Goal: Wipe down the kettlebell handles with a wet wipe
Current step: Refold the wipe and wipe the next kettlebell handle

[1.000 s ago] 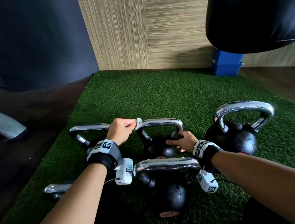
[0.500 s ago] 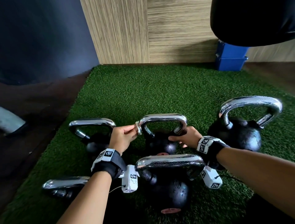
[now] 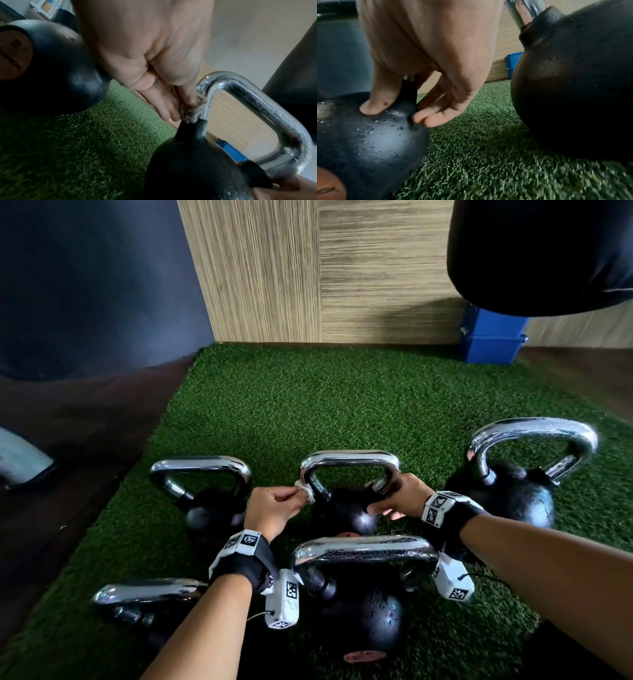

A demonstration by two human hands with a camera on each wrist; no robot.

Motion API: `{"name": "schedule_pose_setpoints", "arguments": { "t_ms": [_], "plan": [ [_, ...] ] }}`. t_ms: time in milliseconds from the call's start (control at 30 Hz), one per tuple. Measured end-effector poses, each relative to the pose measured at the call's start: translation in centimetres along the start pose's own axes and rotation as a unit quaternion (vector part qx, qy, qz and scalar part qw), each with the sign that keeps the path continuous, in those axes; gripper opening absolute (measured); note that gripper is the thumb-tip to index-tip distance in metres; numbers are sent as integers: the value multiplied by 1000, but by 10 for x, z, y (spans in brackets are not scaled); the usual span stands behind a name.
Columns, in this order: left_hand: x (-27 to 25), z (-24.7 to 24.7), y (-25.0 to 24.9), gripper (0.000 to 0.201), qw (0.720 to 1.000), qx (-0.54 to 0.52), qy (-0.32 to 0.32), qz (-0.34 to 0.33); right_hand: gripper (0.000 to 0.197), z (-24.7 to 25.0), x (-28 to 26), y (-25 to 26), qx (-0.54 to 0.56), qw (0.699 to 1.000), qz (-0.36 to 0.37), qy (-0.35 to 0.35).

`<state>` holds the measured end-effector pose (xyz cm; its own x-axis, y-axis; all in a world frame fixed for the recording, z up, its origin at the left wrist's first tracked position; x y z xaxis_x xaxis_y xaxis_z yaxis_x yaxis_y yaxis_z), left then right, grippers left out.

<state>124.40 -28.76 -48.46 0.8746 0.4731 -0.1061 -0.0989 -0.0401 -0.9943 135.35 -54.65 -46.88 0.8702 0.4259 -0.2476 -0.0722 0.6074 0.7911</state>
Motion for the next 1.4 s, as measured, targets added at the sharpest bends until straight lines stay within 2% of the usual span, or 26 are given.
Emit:
{"name": "schedule_pose_setpoints", "arguments": {
  "t_ms": [67, 200, 267, 367, 433, 533, 600, 667, 733, 767, 833, 900, 1033, 1167, 1267, 1333, 1400],
  "plan": [
    [-1, -1, 1, 27, 1000, 10, -15, -10, 36, 3, -4, 3, -48, 999, 7, 13],
    [10, -11, -14, 27, 997, 68, -21, -33, 42, 13, -16, 10, -162, 986, 28, 17],
    [20, -21, -27, 27, 992, 115, -9, -45, 35, 12, -25, 21, -212, 976, 50, 24],
    [29, -46, -52, 23, 965, 239, 16, -104, 26, -1, -33, 36, -267, 960, 73, 48],
    [30, -64, -68, 23, 937, 319, 21, -142, 22, -15, -36, 39, -273, 956, 86, 70],
    [33, -84, -77, 32, 923, 352, 58, -146, 29, -28, -38, 43, -269, 952, 106, 100],
    [34, -89, -79, 33, 913, 371, 66, -155, 27, -24, -33, 41, -228, 963, 80, 120],
    [34, -89, -80, 28, 904, 385, 58, -178, 15, -13, -25, 39, -153, 982, 47, 96],
    [35, -87, -81, 27, 908, 376, 49, -181, 11, -2, -17, 39, -98, 994, 31, 36],
    [35, -87, -81, 27, 909, 375, 51, -175, 15, -2, -14, 39, -90, 995, 24, 30],
    [33, -89, -81, 23, 911, 373, 59, -164, 31, -16, -13, 34, -59, 995, -9, 83],
    [35, -89, -83, 19, 923, 349, 44, -156, 35, -29, -13, 25, -9, 990, -48, 129],
    [40, -85, -86, 17, 935, 316, -8, -159, 44, -31, -11, 19, 32, 988, -71, 134],
    [44, -88, -85, 19, 941, 311, 24, -133, 53, -30, -12, 21, 45, 987, -84, 133],
    [48, -87, -93, 25, 971, 194, 50, -131, 55, -29, -10, 19, 56, 986, -91, 128],
    [48, -86, -90, 29, 987, 108, 81, -83, 57, -29, -10, 16, 60, 986, -92, 125],
    [45, -88, -89, 25, 990, 60, 120, -45, 57, -28, -10, 14, 63, 986, -90, 121]
  ]
}}
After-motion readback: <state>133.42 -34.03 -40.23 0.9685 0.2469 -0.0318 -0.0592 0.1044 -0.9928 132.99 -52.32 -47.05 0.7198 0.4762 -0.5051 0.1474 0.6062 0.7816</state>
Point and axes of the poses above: each hand's wrist, its own x-axis towards the middle knuckle, its own z-axis out of the back of the hand, y = z × x, the point moved 8 cm from there along x, towards the middle knuckle
